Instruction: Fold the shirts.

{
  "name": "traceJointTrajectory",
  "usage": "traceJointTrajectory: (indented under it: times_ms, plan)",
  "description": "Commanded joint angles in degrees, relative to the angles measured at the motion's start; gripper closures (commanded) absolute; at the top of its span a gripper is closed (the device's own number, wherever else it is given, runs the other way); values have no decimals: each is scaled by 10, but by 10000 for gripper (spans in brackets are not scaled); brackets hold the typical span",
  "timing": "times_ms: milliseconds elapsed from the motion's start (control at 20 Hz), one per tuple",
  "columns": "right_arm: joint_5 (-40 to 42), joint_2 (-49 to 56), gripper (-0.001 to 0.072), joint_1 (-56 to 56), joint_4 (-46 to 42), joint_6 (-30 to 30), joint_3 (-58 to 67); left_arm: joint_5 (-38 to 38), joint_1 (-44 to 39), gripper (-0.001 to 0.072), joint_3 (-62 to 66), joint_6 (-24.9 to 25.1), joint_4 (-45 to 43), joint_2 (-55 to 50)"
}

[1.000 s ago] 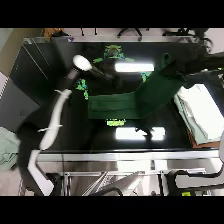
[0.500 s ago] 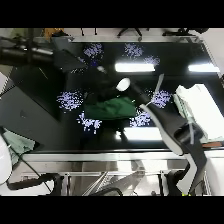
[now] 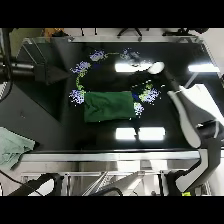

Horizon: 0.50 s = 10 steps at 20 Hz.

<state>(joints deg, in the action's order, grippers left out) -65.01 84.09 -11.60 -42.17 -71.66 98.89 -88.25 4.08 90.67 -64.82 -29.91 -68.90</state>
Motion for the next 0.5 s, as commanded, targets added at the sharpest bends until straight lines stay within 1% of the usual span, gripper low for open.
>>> traceJointTrajectory:
  times_ms: [0, 100, 200, 350, 450]
  plan:
    - [-101, -14, 64, 105, -63, -49, -28, -2, 24, 696, -37, 4, 0, 33]
    - [-76, -11, 64, 111, -64, -44, -94, -2, 32, 696, -59, 4, 0, 53]
    - [-55, 6, 65, 110, -65, -24, -135, -1, 31, 696, -85, 4, -1, 73]
    - [-49, 53, 65, 110, -62, -20, -141, -1, 31, 696, -121, 4, -1, 98]
    - [-48, 77, 65, 110, -41, -3, -141, -1, 31, 696, -146, 7, -1, 113]
